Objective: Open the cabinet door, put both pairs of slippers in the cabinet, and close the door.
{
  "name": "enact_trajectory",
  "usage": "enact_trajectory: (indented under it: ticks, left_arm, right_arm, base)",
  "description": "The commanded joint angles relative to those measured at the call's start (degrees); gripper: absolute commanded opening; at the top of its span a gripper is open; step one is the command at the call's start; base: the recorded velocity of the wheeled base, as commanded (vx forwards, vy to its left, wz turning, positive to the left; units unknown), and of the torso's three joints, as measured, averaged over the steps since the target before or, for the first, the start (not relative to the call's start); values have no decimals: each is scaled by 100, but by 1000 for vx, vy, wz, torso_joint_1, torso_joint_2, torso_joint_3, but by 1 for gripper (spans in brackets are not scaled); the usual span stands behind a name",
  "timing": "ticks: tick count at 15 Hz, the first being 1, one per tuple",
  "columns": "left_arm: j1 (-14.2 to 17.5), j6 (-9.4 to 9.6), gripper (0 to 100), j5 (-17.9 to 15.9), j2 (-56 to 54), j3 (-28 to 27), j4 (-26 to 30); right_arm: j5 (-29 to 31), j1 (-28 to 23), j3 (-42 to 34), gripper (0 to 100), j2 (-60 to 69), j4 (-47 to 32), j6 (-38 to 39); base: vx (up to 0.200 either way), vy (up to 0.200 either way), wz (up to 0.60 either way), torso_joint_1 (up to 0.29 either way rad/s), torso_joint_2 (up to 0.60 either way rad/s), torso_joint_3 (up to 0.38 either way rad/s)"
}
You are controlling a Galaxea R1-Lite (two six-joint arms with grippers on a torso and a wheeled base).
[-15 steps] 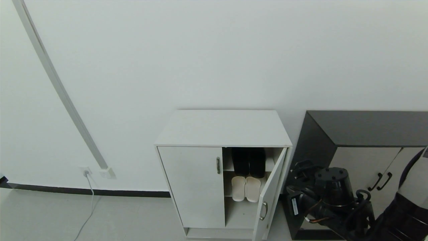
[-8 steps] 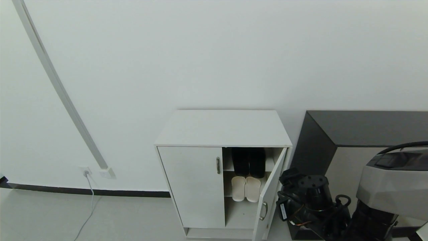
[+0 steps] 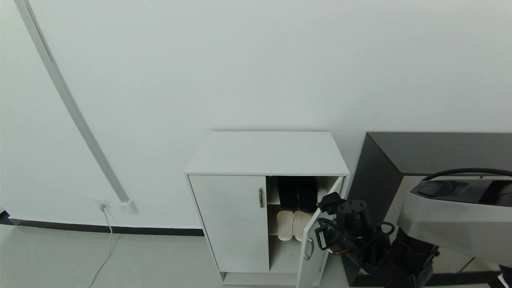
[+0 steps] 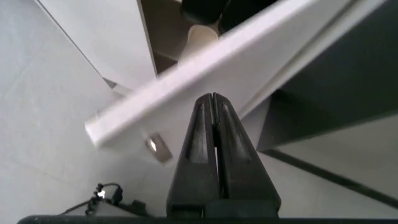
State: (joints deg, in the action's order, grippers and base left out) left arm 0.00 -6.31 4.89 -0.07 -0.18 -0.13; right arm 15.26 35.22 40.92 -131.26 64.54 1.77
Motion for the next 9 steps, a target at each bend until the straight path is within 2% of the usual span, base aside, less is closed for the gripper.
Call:
enact_trajectory:
  ticks: [1, 9]
  left_arm:
    - [0, -1, 0, 3, 7, 1, 5]
    - [0, -1, 0, 3, 7, 1, 5]
  right_arm:
    - [-23, -15, 346, 0, -137, -126, -1]
    - [-349, -261, 1621, 0, -453, -635, 17]
  base:
    - [0, 0, 0, 0, 0, 0]
    - [0, 0, 0, 0, 0, 0]
